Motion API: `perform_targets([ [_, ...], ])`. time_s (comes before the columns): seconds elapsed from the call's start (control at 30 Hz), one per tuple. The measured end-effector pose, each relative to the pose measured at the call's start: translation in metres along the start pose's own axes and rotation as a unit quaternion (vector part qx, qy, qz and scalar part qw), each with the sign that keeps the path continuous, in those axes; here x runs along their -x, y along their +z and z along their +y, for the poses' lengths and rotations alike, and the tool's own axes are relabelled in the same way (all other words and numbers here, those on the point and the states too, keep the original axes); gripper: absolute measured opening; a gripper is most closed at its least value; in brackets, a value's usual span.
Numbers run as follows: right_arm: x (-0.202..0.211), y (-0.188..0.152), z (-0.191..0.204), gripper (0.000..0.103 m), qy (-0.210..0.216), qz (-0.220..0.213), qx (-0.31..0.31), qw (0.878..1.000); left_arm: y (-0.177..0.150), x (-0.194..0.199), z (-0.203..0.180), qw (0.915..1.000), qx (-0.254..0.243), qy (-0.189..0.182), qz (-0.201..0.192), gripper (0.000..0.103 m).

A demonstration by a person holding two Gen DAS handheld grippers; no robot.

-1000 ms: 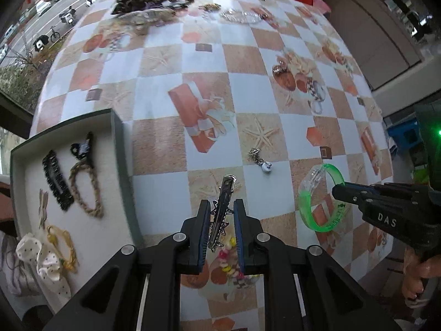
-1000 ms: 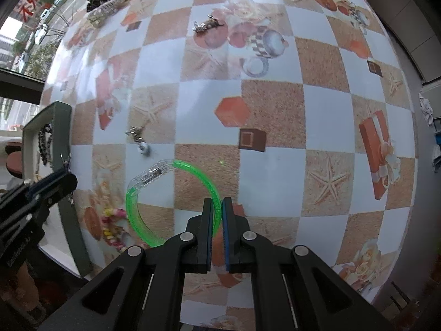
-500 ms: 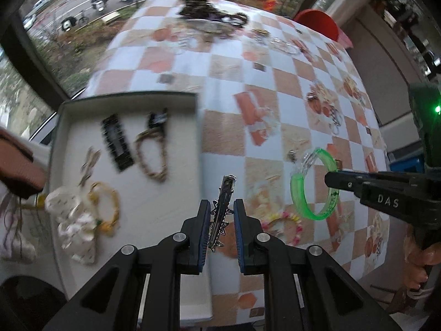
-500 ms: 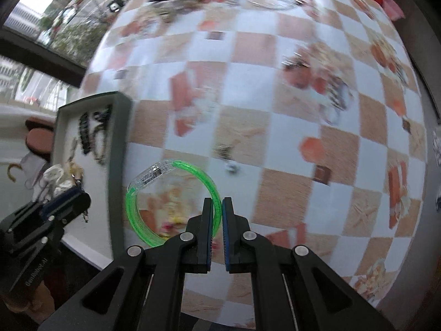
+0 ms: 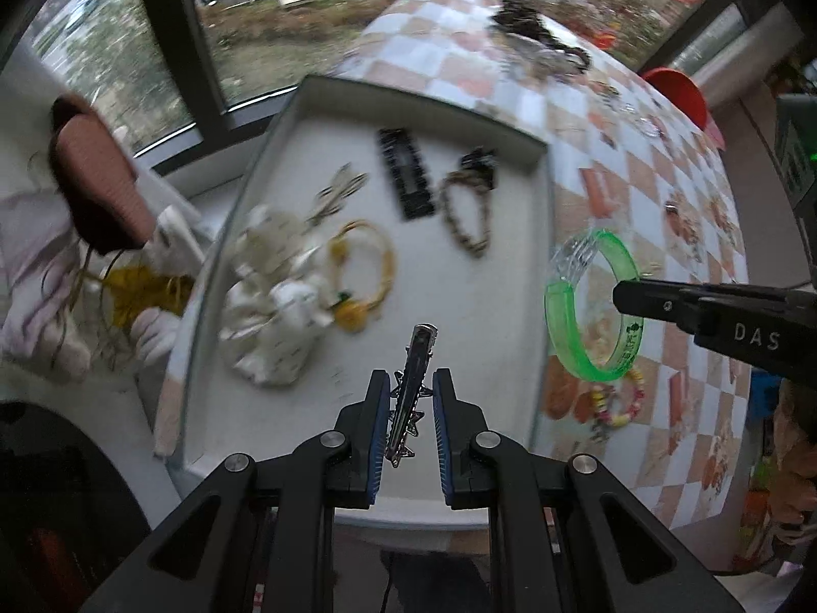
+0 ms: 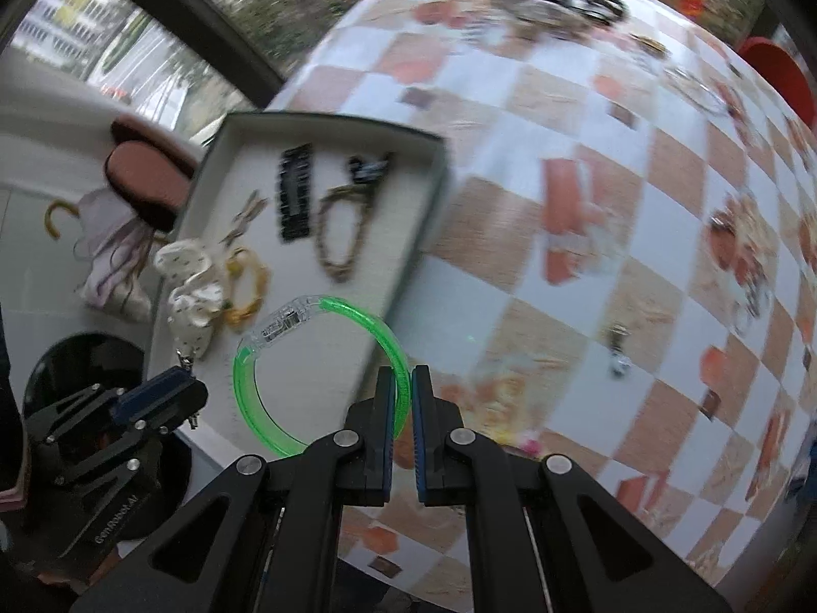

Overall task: Organize jewelry
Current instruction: 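Carry barrette and green bangle into the white tray and open both tools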

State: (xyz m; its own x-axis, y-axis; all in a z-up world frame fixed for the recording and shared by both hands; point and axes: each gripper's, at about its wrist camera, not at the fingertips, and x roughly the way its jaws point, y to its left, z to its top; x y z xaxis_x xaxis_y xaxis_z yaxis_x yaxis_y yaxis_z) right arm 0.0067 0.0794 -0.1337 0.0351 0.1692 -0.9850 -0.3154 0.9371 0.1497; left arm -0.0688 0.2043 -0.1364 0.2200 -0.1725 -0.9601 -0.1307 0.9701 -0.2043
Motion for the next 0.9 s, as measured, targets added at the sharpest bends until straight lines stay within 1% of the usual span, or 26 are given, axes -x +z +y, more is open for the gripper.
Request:
perform_targets([
  [0.2, -0.018, 0.003, 0.033, 0.007, -0.003, 0.016, 0.039, 0.999, -0.014, -0.007, 0.026, 0.9995, 0.026, 0.015, 0.007, 0.021],
  [0.43, -0.045, 0.005, 0.054, 0.007, -0.016, 0.044, 0.066, 0.997, -0.021, -0.025, 0.049, 0.9981, 0.047, 0.034, 0.022, 0.021],
  [0.7, -0.076, 0.019, 0.053, 0.007, -0.027, 0.067, 0.055, 0.996, -0.016, -0.044, 0.054, 0.9967, 0.051, 0.057, 0.029, 0.021],
  [0.9, -0.083, 0.034, 0.044, 0.007, -0.037, 0.061, 0.034, 0.997, -0.015, -0.052, 0.053, 0.9961, 0.049, 0.066, 0.031, 0.021],
])
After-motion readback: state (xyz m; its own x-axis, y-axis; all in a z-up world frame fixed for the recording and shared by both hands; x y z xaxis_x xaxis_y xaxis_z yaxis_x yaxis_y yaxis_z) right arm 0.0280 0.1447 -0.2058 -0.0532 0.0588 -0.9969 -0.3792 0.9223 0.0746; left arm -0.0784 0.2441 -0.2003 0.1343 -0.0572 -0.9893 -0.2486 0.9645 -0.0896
